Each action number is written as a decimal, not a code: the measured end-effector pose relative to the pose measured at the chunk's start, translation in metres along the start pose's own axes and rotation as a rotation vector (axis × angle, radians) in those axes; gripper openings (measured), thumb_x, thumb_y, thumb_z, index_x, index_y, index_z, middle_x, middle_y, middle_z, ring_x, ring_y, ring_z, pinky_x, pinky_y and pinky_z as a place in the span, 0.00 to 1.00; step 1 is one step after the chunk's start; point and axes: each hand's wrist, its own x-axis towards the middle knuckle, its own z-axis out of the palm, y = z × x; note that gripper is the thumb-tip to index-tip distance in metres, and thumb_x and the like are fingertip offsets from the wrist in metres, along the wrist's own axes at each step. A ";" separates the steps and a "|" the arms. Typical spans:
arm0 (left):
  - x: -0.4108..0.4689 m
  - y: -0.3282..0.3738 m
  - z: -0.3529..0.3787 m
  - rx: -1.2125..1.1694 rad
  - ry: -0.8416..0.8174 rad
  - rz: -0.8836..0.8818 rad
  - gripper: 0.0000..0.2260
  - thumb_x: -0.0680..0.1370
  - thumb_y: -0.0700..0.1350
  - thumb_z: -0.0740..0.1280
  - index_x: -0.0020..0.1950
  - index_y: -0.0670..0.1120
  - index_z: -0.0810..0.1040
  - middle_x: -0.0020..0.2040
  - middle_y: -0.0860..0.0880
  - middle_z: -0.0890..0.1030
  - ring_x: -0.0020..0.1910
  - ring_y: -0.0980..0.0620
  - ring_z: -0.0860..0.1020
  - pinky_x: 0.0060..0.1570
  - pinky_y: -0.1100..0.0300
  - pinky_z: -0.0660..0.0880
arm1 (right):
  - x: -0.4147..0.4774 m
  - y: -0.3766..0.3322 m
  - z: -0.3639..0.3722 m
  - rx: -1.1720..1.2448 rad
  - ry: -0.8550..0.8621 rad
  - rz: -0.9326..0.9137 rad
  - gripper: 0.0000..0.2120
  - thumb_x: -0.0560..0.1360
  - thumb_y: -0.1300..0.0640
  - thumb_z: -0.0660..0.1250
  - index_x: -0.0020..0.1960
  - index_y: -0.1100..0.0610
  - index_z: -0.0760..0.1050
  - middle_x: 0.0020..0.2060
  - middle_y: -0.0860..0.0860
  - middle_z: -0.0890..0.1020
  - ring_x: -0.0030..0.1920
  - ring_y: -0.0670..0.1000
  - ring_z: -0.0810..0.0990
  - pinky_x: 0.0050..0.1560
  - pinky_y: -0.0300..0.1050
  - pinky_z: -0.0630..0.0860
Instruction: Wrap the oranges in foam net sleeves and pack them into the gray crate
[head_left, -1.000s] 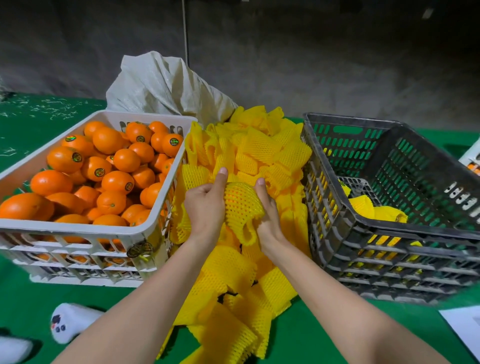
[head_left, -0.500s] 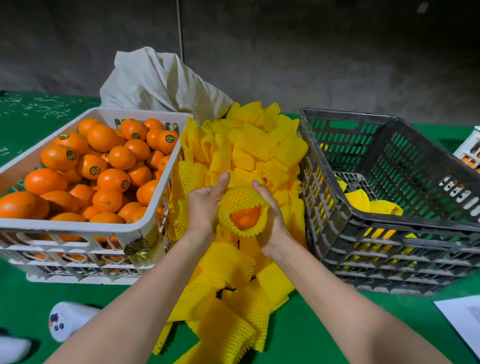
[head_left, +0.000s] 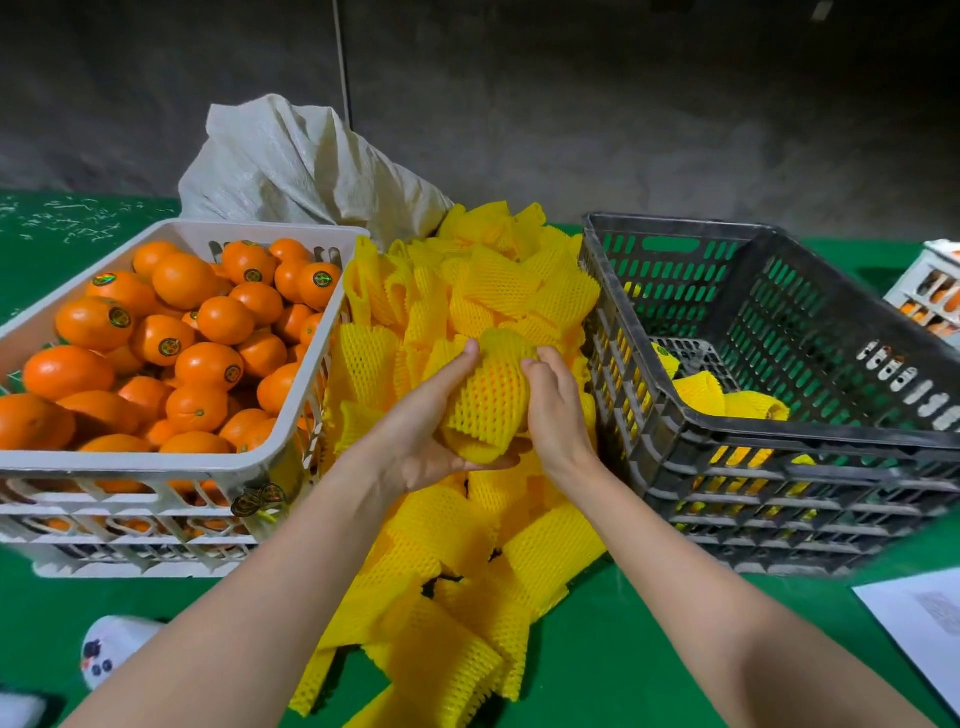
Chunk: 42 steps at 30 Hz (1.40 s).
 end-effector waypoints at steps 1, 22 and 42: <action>0.001 -0.001 0.002 0.025 -0.008 0.014 0.17 0.72 0.59 0.65 0.49 0.48 0.81 0.43 0.44 0.85 0.40 0.44 0.83 0.43 0.45 0.79 | 0.001 0.001 -0.001 -0.040 -0.001 -0.034 0.13 0.74 0.51 0.55 0.39 0.61 0.67 0.33 0.59 0.67 0.34 0.54 0.66 0.38 0.52 0.61; 0.004 0.016 0.052 -0.036 -0.028 0.356 0.26 0.80 0.61 0.48 0.70 0.49 0.70 0.64 0.50 0.78 0.62 0.54 0.77 0.61 0.58 0.73 | -0.005 -0.014 -0.026 0.045 -0.057 -0.222 0.19 0.73 0.61 0.69 0.62 0.56 0.69 0.56 0.45 0.74 0.57 0.38 0.72 0.58 0.33 0.69; 0.106 -0.008 0.191 1.738 0.030 0.620 0.11 0.76 0.49 0.69 0.57 0.49 0.80 0.52 0.49 0.81 0.52 0.48 0.78 0.50 0.54 0.75 | 0.150 0.026 -0.281 -1.593 -0.685 0.373 0.26 0.68 0.59 0.74 0.63 0.54 0.70 0.63 0.53 0.71 0.62 0.57 0.71 0.52 0.47 0.71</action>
